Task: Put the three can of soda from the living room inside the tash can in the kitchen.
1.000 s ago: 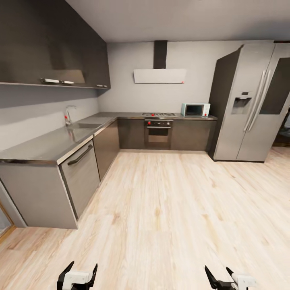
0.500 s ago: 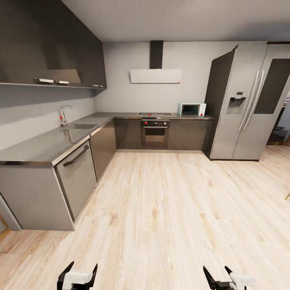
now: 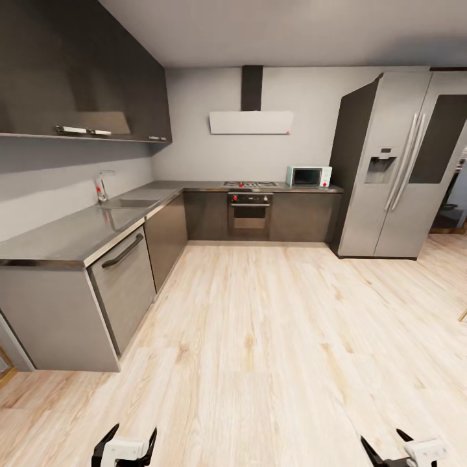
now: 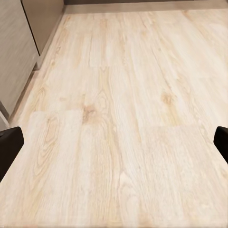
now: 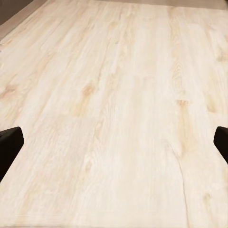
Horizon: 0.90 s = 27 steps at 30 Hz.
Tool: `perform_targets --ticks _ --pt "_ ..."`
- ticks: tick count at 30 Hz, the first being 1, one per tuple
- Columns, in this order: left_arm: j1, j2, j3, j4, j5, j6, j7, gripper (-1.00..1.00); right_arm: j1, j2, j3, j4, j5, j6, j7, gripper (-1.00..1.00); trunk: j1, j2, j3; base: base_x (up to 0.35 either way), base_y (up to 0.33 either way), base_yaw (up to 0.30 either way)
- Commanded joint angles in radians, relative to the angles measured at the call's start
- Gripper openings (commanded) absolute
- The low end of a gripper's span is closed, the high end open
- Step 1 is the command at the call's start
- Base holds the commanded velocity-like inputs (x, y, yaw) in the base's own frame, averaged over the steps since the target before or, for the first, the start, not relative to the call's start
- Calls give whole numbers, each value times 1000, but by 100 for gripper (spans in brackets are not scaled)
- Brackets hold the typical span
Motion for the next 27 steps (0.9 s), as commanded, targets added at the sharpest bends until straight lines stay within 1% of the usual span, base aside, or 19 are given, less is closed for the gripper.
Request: perform_targets --ticks 1,5,7,8,9,10,11,12,14,16,19,27 --pt "0 0 0 7 0 0 0 100 0 -2 -2 0 1 0 6 100 0 0 0 0 0 0" --pt "0 0 0 14 3 0 0 100 0 -4 -5 1 1 3 9 100 0 0 0 0 0 0" --pt "0 0 0 16 4 0 1 100 0 -4 -12 1 0 6 9 100 0 0 0 0 0 -2" --pt "0 0 -1 17 6 0 1 100 -1 -1 -41 1 -16 11 8 100 0 0 0 0 0 -75" --pt "0 0 -1 17 7 0 1 100 -1 1 -51 1 -40 14 7 100 0 0 0 0 0 -102" --pt "0 0 -1 17 7 0 1 100 -2 2 -54 1 -55 15 6 100 0 0 0 0 0 -115" --pt "0 0 -2 17 7 0 1 100 -3 3 -60 1 -89 16 4 100 0 0 0 0 0 -146" --pt "0 0 -2 17 7 0 1 100 -3 3 -62 2 -106 17 3 100 0 0 0 0 0 -161" --pt "0 0 -2 18 7 0 1 100 -3 3 -65 2 -134 17 -1 100 0 0 0 0 0 -180" --pt "0 0 -2 18 7 0 1 100 -3 4 -66 2 -154 18 -5 100 0 0 0 0 0 -198" --pt "0 0 -2 19 7 0 1 100 -4 4 -69 3 -175 18 -10 100 0 0 0 0 0 -221" --pt "0 0 -2 19 6 0 1 100 -4 4 -71 3 -187 19 -13 100 0 0 0 0 0 -244"
